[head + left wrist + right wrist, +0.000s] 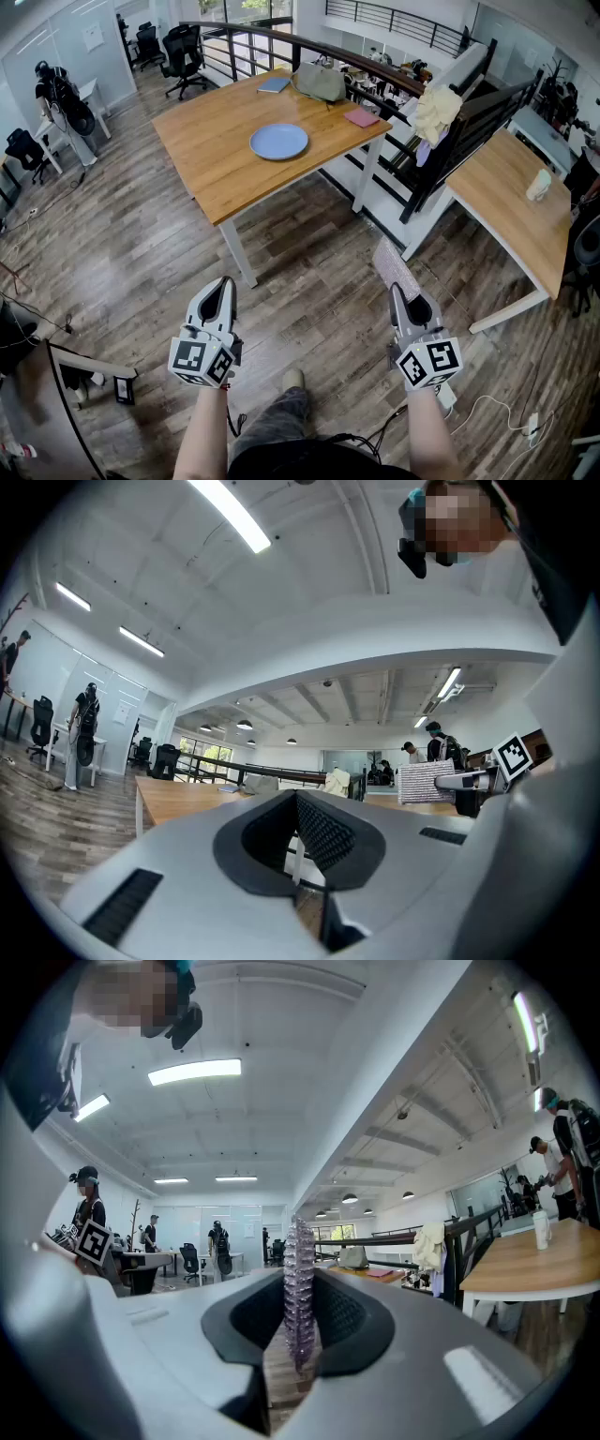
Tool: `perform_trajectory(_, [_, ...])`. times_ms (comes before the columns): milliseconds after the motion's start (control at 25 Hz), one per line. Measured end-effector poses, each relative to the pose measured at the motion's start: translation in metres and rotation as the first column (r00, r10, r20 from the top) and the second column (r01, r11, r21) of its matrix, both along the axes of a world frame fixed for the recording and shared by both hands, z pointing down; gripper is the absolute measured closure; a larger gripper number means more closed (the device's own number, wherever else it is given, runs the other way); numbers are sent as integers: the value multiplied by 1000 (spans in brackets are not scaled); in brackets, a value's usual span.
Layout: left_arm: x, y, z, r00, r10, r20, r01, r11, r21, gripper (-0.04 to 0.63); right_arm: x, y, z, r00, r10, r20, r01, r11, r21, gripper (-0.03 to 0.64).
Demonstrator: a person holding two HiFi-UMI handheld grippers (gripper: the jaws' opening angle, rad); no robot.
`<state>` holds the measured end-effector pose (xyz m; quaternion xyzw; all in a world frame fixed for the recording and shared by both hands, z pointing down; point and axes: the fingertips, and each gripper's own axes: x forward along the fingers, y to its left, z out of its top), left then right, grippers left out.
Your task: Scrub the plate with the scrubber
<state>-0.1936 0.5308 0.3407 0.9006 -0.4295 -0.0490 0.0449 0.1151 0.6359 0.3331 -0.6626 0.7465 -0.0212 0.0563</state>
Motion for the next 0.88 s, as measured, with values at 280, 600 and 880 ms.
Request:
perform_trajectory(280, [13,-80,8,1000,23,4,-23,1000,-14,600,12,-79,3,1000,9,12,-9,1000,-4,537])
perform_trajectory(600, [17,-145,16,999,48,-2,-48,999,-14,600,6,-142,6,999,-16,49,16,1000,9,537])
perform_trajectory(880, [17,-187,31,1000,26,-6,-26,999,-34,600,6,-193,19,997,-63,53,65,998,-22,537])
